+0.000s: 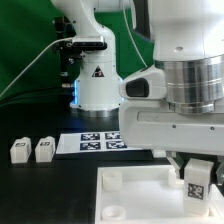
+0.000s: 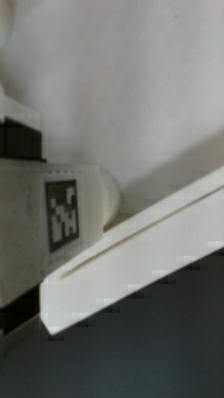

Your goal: Assemble one leg

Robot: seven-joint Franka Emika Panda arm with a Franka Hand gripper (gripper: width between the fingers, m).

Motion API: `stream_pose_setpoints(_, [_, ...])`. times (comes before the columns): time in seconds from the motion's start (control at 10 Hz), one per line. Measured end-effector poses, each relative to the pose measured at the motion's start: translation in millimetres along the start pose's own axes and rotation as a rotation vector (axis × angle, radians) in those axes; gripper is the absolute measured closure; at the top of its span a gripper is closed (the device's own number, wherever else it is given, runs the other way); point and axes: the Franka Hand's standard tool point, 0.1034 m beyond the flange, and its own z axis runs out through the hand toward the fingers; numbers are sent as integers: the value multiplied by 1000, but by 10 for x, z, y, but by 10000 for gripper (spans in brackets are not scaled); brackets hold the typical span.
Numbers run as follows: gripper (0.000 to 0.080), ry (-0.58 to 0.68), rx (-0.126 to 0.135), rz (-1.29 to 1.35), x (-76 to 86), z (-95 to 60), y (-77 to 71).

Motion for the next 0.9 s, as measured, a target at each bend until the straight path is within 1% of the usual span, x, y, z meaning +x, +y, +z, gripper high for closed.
stream_pose_setpoints(0.2, [503,-25,39,358,50,2,11])
stream_pose_setpoints(0.3, [503,-46,66,561,53,29,18])
stream_pose_setpoints(0.4, [503,-53,74,675,45,42,12])
stream_pose_setpoints(0.5, [503,-55,77,754,29,55,1])
stream_pose_setpoints(0.7, [503,-70,80,962,-16,82,-17])
stream_pose_setpoints(0.8, [503,-71,80,988,-16,82,-17])
stream_pose_setpoints(0.9, [503,-80,78,1140,-19,81,-24])
